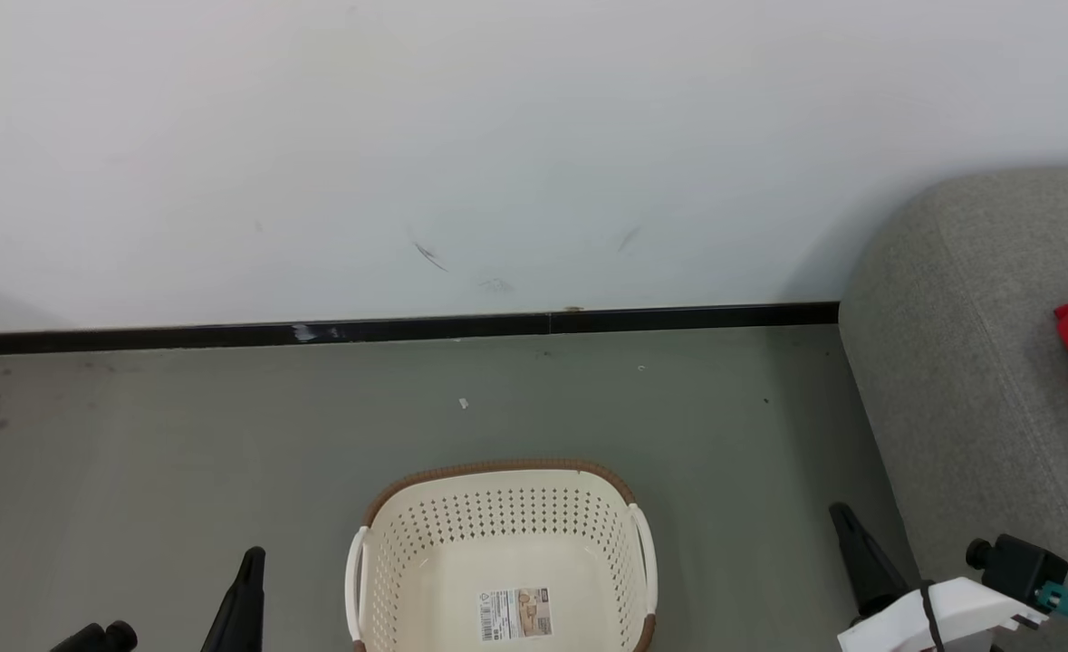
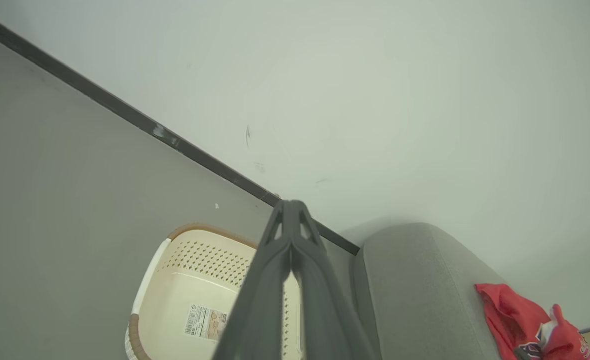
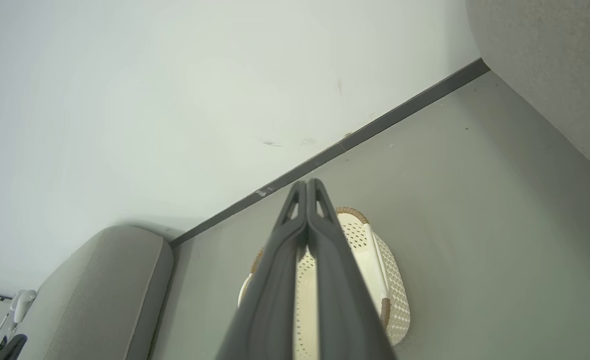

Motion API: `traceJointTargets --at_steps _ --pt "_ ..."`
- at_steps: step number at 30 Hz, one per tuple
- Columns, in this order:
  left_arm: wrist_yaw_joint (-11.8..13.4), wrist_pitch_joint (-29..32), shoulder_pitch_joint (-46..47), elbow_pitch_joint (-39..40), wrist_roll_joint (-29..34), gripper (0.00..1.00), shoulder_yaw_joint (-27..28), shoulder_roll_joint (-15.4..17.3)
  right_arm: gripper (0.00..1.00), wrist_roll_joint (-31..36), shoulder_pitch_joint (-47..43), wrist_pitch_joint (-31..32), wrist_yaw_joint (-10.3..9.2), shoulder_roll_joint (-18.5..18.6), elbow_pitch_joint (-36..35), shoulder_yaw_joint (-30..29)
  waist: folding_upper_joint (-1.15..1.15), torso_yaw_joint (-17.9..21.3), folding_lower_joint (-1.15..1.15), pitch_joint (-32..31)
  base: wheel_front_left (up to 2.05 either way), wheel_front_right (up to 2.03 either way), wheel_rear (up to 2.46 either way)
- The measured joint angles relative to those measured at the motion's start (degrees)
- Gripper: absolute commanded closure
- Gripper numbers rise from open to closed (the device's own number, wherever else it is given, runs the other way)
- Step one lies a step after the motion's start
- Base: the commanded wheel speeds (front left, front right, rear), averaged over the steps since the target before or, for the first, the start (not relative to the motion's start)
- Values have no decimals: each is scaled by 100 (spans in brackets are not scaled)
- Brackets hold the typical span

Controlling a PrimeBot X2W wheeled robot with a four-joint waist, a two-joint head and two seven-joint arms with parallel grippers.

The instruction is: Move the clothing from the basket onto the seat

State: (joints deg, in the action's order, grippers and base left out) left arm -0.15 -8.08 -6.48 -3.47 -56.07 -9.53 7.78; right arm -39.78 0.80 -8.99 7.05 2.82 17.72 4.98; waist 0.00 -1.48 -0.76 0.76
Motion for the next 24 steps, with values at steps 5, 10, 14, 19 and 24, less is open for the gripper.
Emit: traceJointTargets --at_steps 5,10,14,19,24 --pt "-22 103 27 -78 -350 100 100 -21 100 -495 0 126 0 19 -34 -73 0 14 -20 -41 0 0 0" --pt "-60 198 62 -148 -648 100 172 -41 100 -922 1 219 0 45 -49 -135 0 25 -23 -64 0 0 0" --pt "-108 255 159 -211 -898 100 242 -64 100 -1256 3 281 0 63 -55 -204 0 34 -17 -75 0 0 0" --pt "-157 356 174 -305 -1188 100 319 -85 100 -1674 5 376 0 68 -60 -255 0 45 6 -73 0 0 0" --pt "-205 450 293 -381 -1463 100 392 -104 100 -2095 26 457 0 80 -69 -311 0 58 32 -61 0 0 0"
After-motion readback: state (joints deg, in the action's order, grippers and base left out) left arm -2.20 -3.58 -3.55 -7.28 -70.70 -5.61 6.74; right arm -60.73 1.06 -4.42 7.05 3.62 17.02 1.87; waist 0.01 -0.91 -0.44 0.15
